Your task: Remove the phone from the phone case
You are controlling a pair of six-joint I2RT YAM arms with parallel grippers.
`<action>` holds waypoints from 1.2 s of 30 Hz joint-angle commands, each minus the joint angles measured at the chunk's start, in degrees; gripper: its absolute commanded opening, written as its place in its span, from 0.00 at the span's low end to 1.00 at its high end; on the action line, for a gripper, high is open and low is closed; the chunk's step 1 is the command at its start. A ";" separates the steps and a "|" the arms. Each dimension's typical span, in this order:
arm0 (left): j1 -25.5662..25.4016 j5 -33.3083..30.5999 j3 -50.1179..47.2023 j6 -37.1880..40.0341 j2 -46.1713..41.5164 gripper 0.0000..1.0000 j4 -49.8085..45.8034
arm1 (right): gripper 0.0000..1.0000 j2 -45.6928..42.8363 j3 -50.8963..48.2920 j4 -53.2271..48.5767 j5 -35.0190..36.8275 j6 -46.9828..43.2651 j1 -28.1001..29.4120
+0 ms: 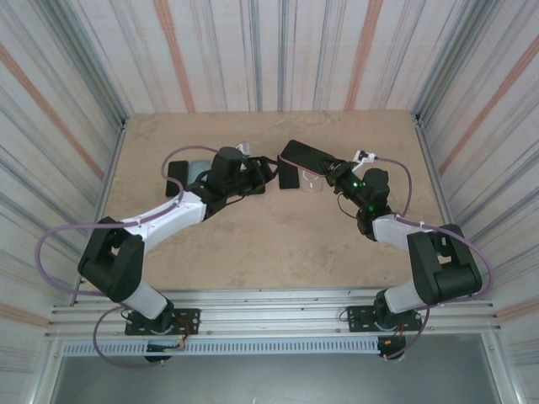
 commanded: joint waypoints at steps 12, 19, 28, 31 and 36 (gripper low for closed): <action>-1.75 0.90 1.39 -21.88 10.13 0.65 29.43 | 0.03 -5.90 -1.75 4.07 6.27 4.20 4.70; -2.62 -2.07 1.87 -21.98 10.22 0.50 29.37 | 0.03 -6.60 -2.84 3.85 7.19 5.46 5.11; -2.51 -2.48 2.18 -23.09 11.52 0.29 31.47 | 0.03 -6.44 -4.17 5.13 8.07 7.39 6.44; -2.18 -2.20 2.54 -22.80 11.52 0.26 31.41 | 0.03 -6.56 -4.26 5.14 8.33 7.99 7.00; -1.52 -1.11 3.05 -22.57 11.16 0.19 31.66 | 0.05 -6.44 -4.26 5.13 7.82 7.99 7.20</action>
